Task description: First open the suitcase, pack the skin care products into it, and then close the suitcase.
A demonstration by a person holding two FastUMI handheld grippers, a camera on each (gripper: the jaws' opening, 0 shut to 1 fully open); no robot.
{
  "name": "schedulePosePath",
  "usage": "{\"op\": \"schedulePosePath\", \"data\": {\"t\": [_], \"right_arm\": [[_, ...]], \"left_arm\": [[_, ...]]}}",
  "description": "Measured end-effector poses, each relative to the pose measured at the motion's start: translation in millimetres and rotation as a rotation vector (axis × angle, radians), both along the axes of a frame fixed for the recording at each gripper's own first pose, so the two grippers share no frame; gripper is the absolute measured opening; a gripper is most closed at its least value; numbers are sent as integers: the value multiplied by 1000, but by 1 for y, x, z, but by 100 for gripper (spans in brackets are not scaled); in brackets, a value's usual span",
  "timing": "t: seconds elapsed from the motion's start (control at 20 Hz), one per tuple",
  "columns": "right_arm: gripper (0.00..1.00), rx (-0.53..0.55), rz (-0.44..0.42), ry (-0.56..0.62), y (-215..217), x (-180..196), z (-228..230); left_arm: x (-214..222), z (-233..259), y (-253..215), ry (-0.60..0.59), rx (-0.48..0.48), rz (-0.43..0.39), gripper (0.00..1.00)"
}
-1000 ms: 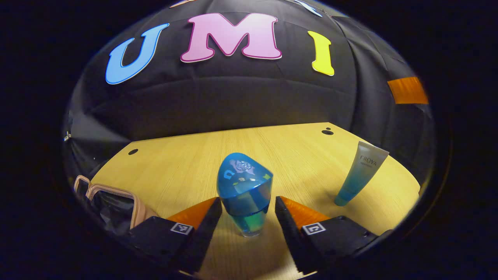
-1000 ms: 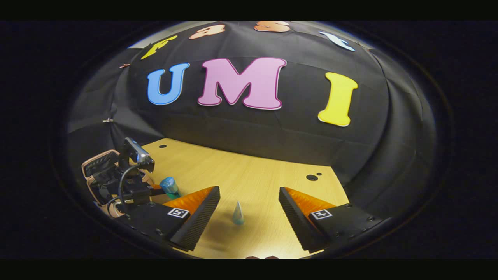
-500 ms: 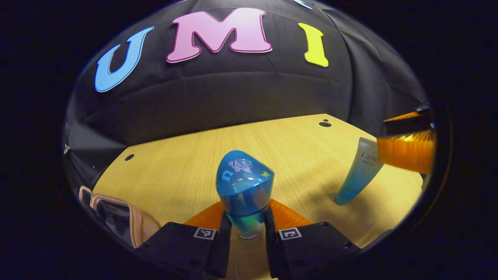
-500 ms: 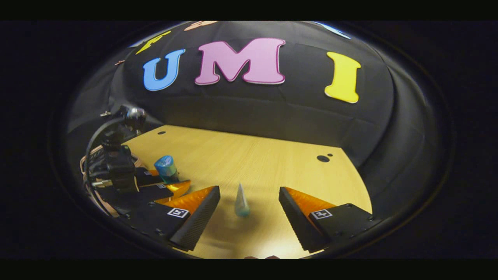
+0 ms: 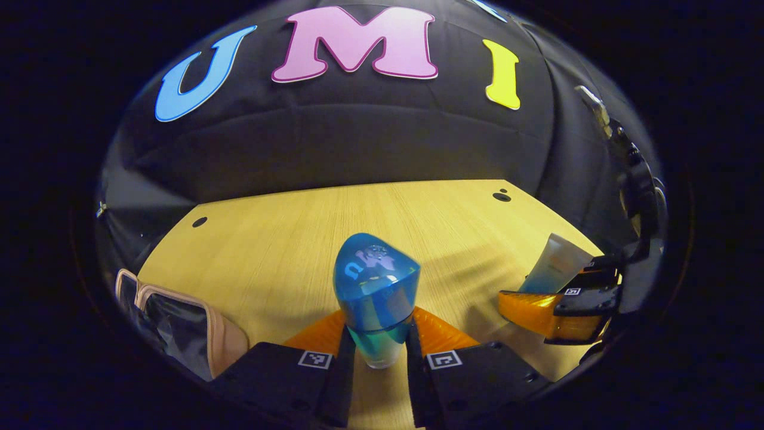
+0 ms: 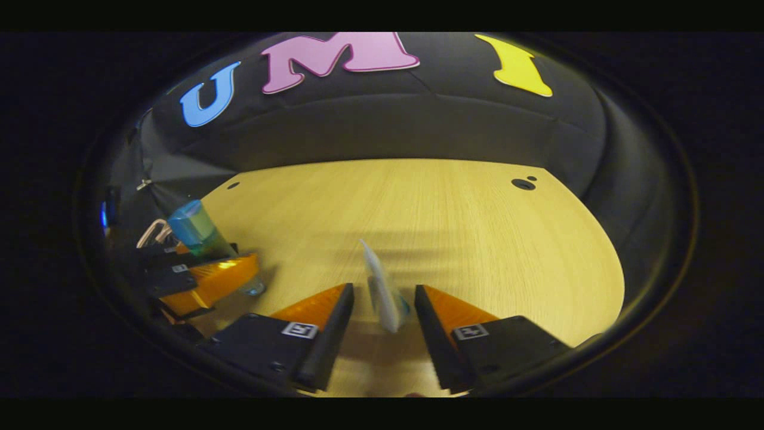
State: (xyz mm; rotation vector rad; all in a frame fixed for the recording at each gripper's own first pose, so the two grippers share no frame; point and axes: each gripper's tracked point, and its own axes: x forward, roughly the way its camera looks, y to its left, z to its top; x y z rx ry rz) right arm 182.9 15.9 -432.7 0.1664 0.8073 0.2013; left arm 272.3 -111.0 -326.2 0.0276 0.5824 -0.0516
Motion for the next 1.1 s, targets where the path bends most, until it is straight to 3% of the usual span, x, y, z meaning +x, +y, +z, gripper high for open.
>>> {"op": "schedulePosePath", "data": {"t": [0.05,0.1,0.2,0.3,0.4,0.45,0.55,0.6,0.65,0.75,0.85,1.05,1.1], "right_arm": [[42,-2,-10,-15,-2,4,-1],[36,2,-14,-18,-3,7,-1],[43,2,-21,-29,-5,8,0],[29,-6,-16,-31,-8,6,0],[31,21,2,-20,-4,-2,8],[31,28,9,-27,-3,-6,15],[28,45,28,-65,-1,-12,33],[26,58,44,-94,2,-17,46],[36,69,60,-114,6,-21,56],[31,96,101,-140,17,-36,74],[30,92,141,-154,31,-51,80],[31,102,172,-137,67,-76,90],[31,115,171,-134,77,-80,97]], "left_arm": [[0,1,2,4,3,-3,43],[-1,2,4,10,6,-2,43],[0,5,4,26,-4,-5,43],[-4,12,8,42,1,-17,46],[-16,24,15,70,18,-45,43],[-23,30,19,85,10,-67,46],[-41,47,33,129,-34,-84,43],[-51,56,45,164,-62,-74,43],[-62,64,61,205,-87,-51,43],[-81,72,102,291,-117,7,43],[-100,70,144,381,-101,81,43],[-163,34,218,606,-61,115,47],[-167,24,222,658,-67,121,43]]}}
